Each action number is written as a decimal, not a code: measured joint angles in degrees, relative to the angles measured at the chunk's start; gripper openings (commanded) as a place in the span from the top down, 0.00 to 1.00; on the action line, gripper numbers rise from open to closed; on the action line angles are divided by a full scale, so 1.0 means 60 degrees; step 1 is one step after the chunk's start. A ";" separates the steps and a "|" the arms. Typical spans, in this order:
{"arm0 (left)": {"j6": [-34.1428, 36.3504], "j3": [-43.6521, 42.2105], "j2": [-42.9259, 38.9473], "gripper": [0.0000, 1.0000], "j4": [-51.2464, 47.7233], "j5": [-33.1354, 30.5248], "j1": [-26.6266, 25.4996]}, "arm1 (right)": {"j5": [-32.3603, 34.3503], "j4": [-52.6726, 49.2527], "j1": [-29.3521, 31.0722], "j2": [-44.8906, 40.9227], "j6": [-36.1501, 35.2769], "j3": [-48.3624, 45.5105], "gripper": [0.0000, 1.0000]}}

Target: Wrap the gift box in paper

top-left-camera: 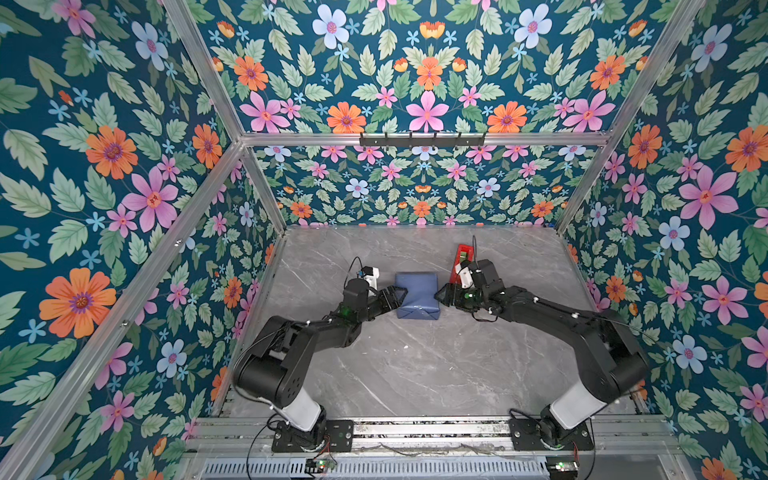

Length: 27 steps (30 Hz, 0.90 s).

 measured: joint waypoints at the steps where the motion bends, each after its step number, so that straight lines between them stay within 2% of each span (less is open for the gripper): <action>1: 0.0186 -0.0200 -0.0506 0.11 -0.0259 -0.0328 0.0080 | 0.0324 -0.0135 -0.0080 -0.0535 -0.0168 -0.0208 0.15; 5: 0.1552 -0.0747 -0.2783 0.00 -0.1643 -0.2532 0.0372 | 0.2350 -0.0914 -0.0499 -0.2590 -0.1166 -0.0969 0.01; 8: 0.2841 -0.1013 -0.3982 0.00 -0.2222 -0.4401 0.0503 | 0.4065 -0.0947 -0.0729 -0.3810 -0.2178 -0.1636 0.01; 11: 0.4215 -0.1260 -0.4393 0.00 -0.2306 -0.6084 0.0685 | 0.5293 -0.0477 -0.1446 -0.4411 -0.3042 -0.2484 0.01; 14: 0.5319 -0.1628 -0.4178 0.00 -0.1982 -0.7045 0.1217 | 0.5836 0.0164 -0.2404 -0.4313 -0.3468 -0.3209 0.01; 16: 0.5763 -0.1905 -0.3705 0.00 -0.1494 -0.7220 0.1756 | 0.5912 0.0696 -0.2783 -0.3942 -0.3785 -0.3574 0.01; 19: 0.6156 -0.2335 -0.2579 0.00 -0.0240 -0.7224 0.2528 | 0.5428 0.1687 -0.3435 -0.3177 -0.4160 -0.3927 0.01; 21: 0.6349 -0.2568 -0.1716 0.00 0.0772 -0.6943 0.2867 | 0.4994 0.2539 -0.4033 -0.2656 -0.4156 -0.4237 0.01; 23: 0.6484 -0.2444 -0.1209 0.00 0.1027 -0.6561 0.3034 | 0.4590 0.3016 -0.4433 -0.2251 -0.4156 -0.4419 0.01; 27: 0.6841 -0.1985 -0.0561 0.00 0.2116 -0.5737 0.3253 | 0.3741 0.4288 -0.4612 -0.2073 -0.4455 -0.4656 0.01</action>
